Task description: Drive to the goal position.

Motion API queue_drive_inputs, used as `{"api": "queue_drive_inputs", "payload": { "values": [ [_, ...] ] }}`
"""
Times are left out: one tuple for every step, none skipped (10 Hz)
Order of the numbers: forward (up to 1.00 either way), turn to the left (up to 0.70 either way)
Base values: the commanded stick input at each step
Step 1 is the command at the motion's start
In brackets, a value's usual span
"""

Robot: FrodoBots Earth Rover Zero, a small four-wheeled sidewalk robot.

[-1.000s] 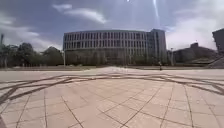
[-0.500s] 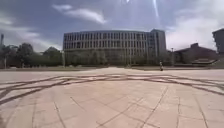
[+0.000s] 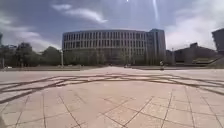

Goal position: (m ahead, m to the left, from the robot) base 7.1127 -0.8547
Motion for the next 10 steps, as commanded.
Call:
{"api": "queue_drive_inputs", "payload": {
  "values": [
    [0.63,0.00],
    [0.63,0.00],
    [0.63,0.00],
    [0.63,0.00],
    [0.63,0.00],
    [0.63,0.00],
    [0.63,0.00],
    [0.62,0.00],
    [0.62,0.00],
    [0.62,0.00]
  ]
}}
